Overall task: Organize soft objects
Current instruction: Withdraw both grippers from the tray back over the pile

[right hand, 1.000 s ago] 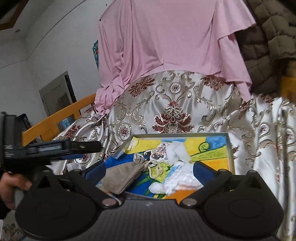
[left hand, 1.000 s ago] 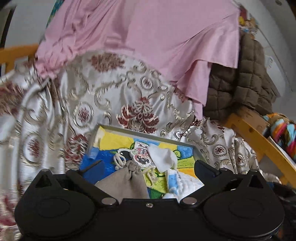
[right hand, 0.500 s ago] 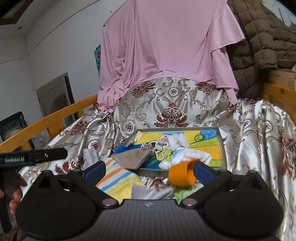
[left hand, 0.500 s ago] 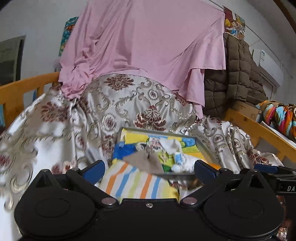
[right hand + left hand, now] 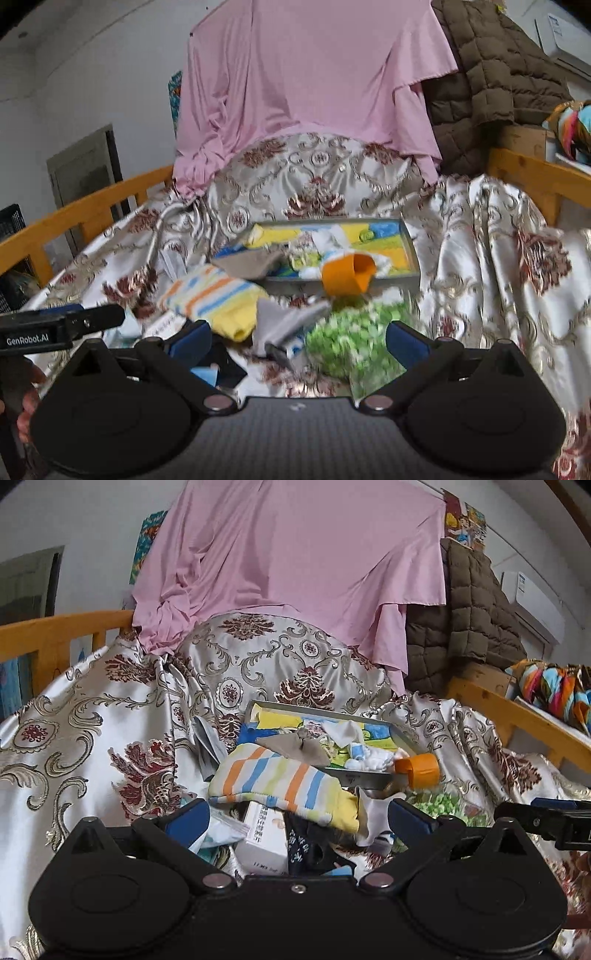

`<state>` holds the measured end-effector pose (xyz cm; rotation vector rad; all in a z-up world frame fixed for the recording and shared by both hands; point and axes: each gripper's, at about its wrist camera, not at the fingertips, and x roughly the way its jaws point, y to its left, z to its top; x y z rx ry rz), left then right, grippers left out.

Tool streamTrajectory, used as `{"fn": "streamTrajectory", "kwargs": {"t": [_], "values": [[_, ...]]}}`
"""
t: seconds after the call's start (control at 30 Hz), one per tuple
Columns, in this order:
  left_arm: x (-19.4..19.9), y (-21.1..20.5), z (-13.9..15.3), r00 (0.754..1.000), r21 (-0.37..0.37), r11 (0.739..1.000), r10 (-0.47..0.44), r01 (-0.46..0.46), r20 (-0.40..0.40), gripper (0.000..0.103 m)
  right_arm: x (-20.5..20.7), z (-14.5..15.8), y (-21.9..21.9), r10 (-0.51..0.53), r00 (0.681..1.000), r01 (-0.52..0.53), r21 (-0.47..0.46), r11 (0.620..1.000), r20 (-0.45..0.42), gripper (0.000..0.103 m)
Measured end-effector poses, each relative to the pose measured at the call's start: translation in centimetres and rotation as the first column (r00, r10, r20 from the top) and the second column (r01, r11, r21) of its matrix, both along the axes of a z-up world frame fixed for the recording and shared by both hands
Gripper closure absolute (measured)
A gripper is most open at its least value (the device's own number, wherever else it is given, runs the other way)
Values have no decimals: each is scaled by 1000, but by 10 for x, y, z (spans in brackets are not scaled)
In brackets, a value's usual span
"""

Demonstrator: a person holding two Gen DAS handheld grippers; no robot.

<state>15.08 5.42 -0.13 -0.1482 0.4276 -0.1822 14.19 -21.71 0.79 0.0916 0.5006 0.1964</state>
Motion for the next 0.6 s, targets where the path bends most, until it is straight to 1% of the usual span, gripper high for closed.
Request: {"fn": "streamTrajectory", "kwargs": {"t": [0.13,0.4,0.6], "values": [[-6,-3,-7,1000,30,999,-19,19,-11,1,-4,-10,3,-2,999,0,-37,999,-43,0],[-13,-8,-25,996,66,996,-47,52,-79,1,-1,-25,10,0,990,-8,-56,998,-139,0],[-11,-10,-35,990,87,995,-45,57,-134,1,0,-33,17,20,984,-38,-97,995,-180,0]]}}
